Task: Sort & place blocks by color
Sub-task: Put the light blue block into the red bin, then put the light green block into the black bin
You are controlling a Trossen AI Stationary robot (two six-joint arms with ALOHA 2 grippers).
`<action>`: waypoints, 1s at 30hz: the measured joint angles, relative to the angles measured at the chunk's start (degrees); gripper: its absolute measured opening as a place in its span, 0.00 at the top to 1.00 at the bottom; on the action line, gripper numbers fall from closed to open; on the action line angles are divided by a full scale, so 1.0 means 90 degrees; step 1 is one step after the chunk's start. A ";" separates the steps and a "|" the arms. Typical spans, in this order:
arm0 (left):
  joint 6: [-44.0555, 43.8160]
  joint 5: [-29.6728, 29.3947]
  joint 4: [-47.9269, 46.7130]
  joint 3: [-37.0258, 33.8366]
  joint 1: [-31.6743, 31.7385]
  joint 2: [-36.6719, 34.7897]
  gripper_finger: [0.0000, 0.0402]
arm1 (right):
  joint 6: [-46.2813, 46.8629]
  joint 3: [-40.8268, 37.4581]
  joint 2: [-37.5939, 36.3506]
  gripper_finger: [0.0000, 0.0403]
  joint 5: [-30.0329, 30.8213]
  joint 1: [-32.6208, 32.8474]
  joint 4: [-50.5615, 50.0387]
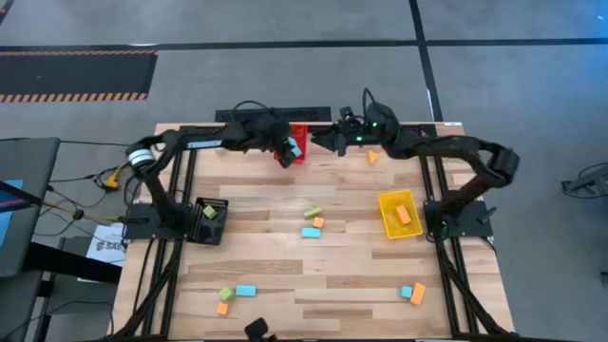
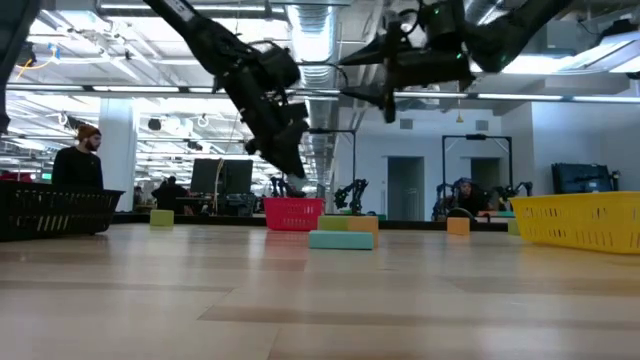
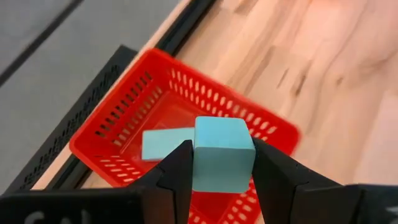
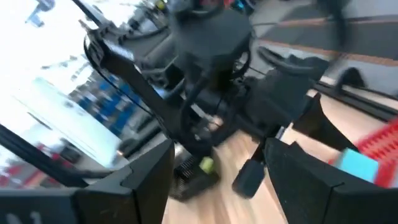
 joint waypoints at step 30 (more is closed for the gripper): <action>-0.0172 0.0183 -0.3552 0.1305 -0.0033 -0.0460 0.42 | -0.1047 0.0000 -0.1987 0.33 0.4651 0.1470 -0.6777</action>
